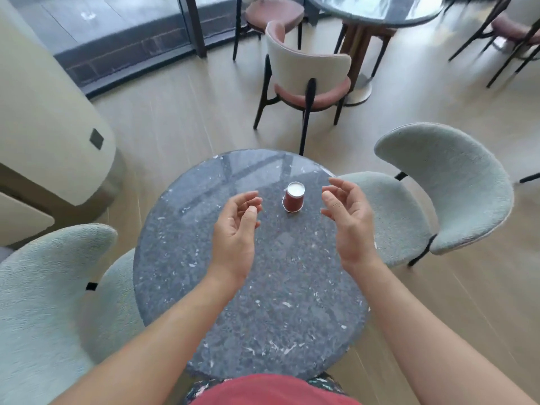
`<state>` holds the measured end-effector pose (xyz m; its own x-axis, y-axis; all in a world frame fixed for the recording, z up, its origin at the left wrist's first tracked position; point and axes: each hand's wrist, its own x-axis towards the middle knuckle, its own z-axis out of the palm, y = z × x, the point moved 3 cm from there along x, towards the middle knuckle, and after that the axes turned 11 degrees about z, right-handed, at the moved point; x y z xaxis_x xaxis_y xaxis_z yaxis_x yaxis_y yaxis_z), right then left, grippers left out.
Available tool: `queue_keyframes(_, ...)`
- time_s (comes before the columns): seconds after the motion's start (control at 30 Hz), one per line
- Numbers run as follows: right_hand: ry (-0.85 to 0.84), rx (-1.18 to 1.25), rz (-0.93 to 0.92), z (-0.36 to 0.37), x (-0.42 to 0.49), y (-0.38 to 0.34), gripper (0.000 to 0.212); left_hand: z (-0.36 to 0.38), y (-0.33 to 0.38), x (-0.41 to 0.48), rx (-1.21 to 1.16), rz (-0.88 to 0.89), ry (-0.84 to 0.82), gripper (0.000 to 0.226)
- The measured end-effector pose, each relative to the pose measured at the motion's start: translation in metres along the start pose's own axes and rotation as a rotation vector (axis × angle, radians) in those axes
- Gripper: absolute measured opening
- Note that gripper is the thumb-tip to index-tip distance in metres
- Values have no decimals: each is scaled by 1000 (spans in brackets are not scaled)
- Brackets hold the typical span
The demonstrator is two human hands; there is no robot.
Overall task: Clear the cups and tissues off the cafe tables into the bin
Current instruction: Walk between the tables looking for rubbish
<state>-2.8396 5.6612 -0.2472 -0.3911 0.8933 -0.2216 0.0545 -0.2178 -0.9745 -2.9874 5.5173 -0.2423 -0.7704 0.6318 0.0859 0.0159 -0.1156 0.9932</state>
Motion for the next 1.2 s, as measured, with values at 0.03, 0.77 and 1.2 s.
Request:
queue_keyframes(0.03,-11,-26,9,-4,10,4,34,5,-4,4,12,-8,6,25)
queue_keyframes(0.77,-246,-893,201,37,214,181,70,36,-40,13,236,-103,201,22)
queue_keyframes(1.2,-404,-407,27,68,82,73,58,-28,-17,-27,161,-59,365,25)
